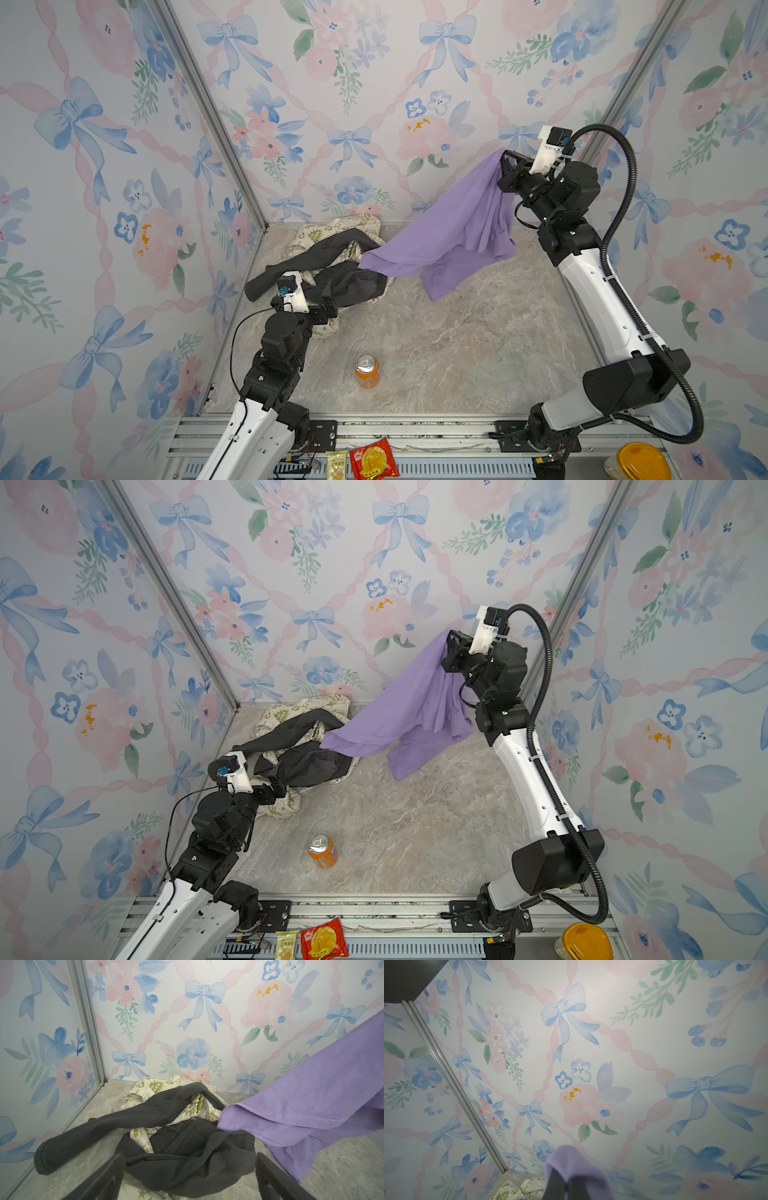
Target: Pick out a specific cloth from the pile
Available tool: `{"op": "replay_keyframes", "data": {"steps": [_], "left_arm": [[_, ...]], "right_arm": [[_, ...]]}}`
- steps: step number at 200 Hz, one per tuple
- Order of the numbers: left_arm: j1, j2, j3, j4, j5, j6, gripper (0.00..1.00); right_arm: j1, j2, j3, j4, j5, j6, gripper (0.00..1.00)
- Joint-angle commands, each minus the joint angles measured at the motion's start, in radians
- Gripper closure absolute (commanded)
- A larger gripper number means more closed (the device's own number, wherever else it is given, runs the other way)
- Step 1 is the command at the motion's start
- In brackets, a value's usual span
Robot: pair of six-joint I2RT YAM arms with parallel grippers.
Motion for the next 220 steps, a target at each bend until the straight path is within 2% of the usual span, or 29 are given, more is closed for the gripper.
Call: {"op": "replay_keyframes", "data": {"steps": [1,94,145,160,185,220], "left_arm": [[0.008,-0.008,-0.013,0.032,0.02,-0.02,0.02],[0.014,-0.005,-0.016,0.034,0.03,-0.024,0.02],[0.019,0.001,-0.017,0.037,0.04,-0.027,0.02],[0.021,0.001,-0.018,0.037,0.041,-0.027,0.02],[0.021,0.001,-0.019,0.036,0.041,-0.028,0.02],[0.025,0.002,-0.018,0.037,0.045,-0.03,0.02]], "right_arm": [[-0.05,0.02,0.088,-0.022,-0.01,0.0,1.0],[-0.109,0.273,0.345,-0.22,-0.082,-0.064,1.0],[-0.15,0.511,0.683,-0.444,-0.095,-0.134,1.0],[-0.158,0.545,0.735,-0.471,-0.098,-0.141,1.0],[-0.171,0.509,0.661,-0.449,-0.087,-0.141,1.0],[-0.171,0.317,0.283,-0.319,-0.002,-0.163,1.0]]}}
